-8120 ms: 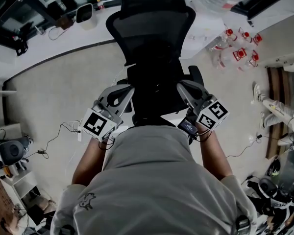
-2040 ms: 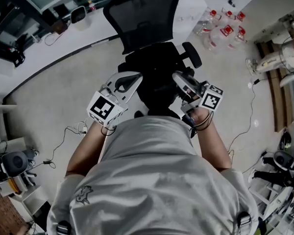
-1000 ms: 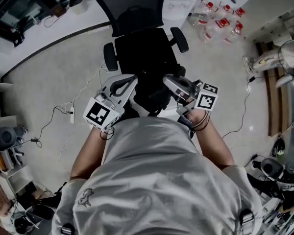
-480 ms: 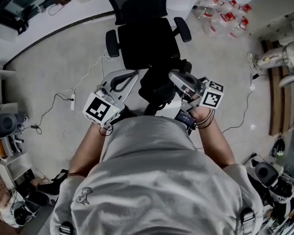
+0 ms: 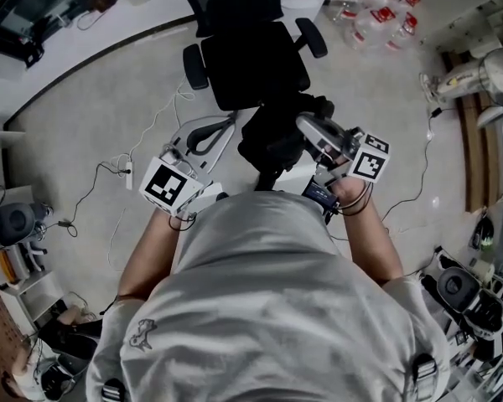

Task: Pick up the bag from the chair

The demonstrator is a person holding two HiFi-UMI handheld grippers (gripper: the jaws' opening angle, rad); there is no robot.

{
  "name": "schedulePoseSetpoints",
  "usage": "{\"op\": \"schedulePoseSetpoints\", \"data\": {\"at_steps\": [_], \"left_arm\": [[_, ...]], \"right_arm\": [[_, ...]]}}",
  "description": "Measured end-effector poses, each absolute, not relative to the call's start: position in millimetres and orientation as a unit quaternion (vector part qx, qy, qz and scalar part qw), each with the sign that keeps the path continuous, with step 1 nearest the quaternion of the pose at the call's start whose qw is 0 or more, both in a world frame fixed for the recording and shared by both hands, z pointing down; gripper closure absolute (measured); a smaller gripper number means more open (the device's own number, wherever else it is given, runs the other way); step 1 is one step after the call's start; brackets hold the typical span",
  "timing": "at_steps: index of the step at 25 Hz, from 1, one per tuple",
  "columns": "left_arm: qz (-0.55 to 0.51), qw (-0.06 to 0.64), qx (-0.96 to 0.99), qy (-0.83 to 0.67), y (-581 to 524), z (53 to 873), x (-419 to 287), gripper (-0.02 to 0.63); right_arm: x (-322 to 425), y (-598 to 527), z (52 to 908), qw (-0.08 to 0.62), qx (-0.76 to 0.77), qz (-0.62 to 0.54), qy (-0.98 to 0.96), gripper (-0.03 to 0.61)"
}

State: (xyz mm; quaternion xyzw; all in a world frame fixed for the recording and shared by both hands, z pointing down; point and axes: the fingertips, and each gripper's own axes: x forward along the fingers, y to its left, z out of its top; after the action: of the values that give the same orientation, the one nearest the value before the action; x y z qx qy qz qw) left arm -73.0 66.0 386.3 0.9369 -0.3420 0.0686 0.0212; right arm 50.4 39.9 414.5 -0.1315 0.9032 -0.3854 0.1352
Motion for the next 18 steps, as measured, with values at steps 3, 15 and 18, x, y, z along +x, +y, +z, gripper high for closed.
{"op": "schedulePoseSetpoints", "data": {"at_steps": [3, 15, 18], "left_arm": [[0.064, 0.018, 0.939, -0.339, 81.0, 384.6, -86.3, 0.601], [0.054, 0.02, 0.947, -0.317, 170.6, 379.6, -150.2, 0.601], [0.054, 0.021, 0.949, -0.311, 188.6, 382.2, -160.8, 0.601]], "right_arm": [[42.1, 51.8, 410.8, 0.142, -0.143, -0.382, 0.902, 0.545], [-13.0, 130.0, 389.5, 0.156, -0.171, -0.363, 0.903, 0.545], [-20.0, 146.1, 384.6, 0.161, -0.174, -0.358, 0.903, 0.545]]}}
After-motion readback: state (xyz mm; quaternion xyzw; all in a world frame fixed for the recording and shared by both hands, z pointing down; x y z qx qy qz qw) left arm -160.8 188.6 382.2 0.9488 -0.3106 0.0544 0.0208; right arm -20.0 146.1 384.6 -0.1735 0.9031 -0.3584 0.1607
